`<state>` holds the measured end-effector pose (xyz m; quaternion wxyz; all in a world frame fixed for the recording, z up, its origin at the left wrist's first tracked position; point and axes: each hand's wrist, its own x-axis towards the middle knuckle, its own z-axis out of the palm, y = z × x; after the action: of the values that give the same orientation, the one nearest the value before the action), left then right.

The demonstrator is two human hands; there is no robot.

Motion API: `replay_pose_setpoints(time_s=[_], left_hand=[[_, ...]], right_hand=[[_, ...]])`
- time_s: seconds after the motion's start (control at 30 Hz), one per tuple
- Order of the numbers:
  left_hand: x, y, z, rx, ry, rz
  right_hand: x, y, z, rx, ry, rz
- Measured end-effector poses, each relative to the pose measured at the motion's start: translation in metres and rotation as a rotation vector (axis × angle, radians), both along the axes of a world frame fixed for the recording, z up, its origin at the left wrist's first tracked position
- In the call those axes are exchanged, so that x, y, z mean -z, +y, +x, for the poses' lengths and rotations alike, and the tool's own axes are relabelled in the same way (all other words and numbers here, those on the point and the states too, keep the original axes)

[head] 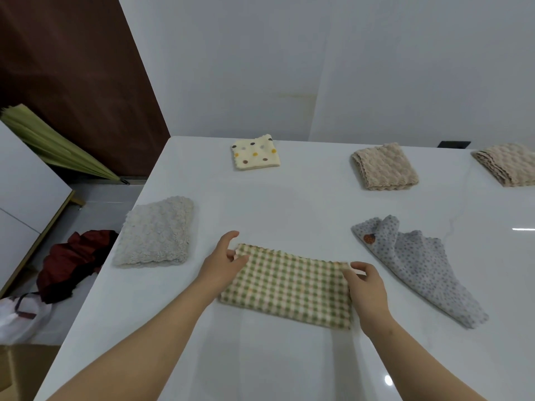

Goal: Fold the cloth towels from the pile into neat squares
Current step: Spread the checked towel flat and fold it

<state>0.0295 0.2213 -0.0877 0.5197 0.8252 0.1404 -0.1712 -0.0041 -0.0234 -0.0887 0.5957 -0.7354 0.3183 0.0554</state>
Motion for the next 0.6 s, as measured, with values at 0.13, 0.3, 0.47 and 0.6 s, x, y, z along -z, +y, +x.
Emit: replay_pose_setpoints(time_s=[0.13, 0.3, 0.47, 0.6], left_hand=[[-0.005, 0.007, -0.013, 0.025, 0.01, -0.001], [0.001, 0.021, -0.03, 0.029, 0.089, -0.015], [0.009, 0.022, -0.043, 0.041, 0.067, 0.005], [0.016, 0.018, -0.046, 0.054, 0.047, 0.058]], right_hand=[[0.001, -0.002, -0.018, -0.054, 0.024, -0.021], [0.0, -0.003, -0.035, -0.104, 0.045, -0.009], [0.001, 0.0, -0.049, -0.145, 0.062, -0.064], [0.0, 0.002, -0.052, -0.125, 0.07, -0.067]])
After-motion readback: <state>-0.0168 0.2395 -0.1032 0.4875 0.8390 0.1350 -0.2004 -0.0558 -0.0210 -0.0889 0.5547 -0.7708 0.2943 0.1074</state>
